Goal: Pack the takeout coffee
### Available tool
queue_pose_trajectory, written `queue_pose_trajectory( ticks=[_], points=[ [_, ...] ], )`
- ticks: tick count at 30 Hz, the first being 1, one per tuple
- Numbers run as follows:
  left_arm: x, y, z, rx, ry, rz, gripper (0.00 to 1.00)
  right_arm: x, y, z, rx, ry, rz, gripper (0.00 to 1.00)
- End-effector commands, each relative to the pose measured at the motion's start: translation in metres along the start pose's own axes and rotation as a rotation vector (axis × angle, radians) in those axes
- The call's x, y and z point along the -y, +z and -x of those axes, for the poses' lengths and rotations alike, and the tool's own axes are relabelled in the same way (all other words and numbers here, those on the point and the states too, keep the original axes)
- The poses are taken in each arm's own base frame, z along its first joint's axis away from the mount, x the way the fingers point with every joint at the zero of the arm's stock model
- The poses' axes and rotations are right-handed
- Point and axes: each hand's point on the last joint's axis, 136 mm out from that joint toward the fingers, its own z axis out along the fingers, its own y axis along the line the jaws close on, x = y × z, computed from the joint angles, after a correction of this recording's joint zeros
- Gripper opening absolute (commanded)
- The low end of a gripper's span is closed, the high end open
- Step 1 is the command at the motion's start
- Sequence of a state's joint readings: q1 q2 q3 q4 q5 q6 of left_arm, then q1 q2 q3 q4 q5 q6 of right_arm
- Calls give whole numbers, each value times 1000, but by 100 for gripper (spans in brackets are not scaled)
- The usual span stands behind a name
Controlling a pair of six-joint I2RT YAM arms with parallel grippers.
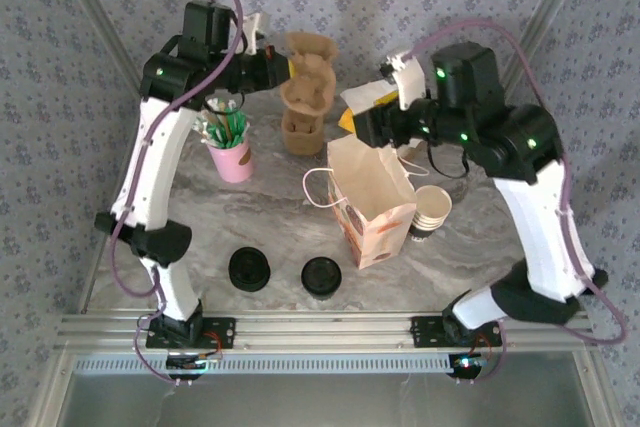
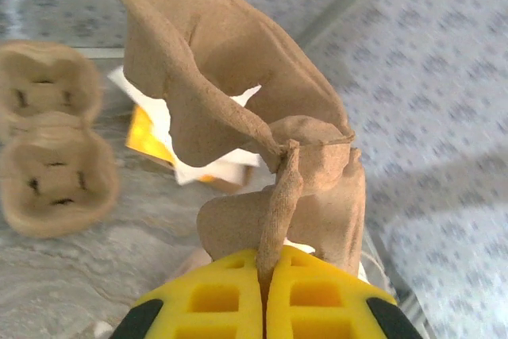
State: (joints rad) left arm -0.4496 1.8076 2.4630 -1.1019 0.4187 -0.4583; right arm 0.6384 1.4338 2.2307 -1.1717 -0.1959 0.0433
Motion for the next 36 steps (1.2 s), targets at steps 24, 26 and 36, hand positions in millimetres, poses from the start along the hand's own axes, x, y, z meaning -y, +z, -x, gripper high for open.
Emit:
queue_pose_trajectory(
  ticks=[24,26,36],
  points=[
    [60,-68,-127,-216,398,125,0,-57,7,-28,-44,-674,-9,68],
    [59,-66,-126,-215,393,138,0,-53,19,-30,-57,-691,-36,69],
    [70,-65,-123,-193,378,120,0,-46,51,-39,-30,-639,-58,71]
  ],
)
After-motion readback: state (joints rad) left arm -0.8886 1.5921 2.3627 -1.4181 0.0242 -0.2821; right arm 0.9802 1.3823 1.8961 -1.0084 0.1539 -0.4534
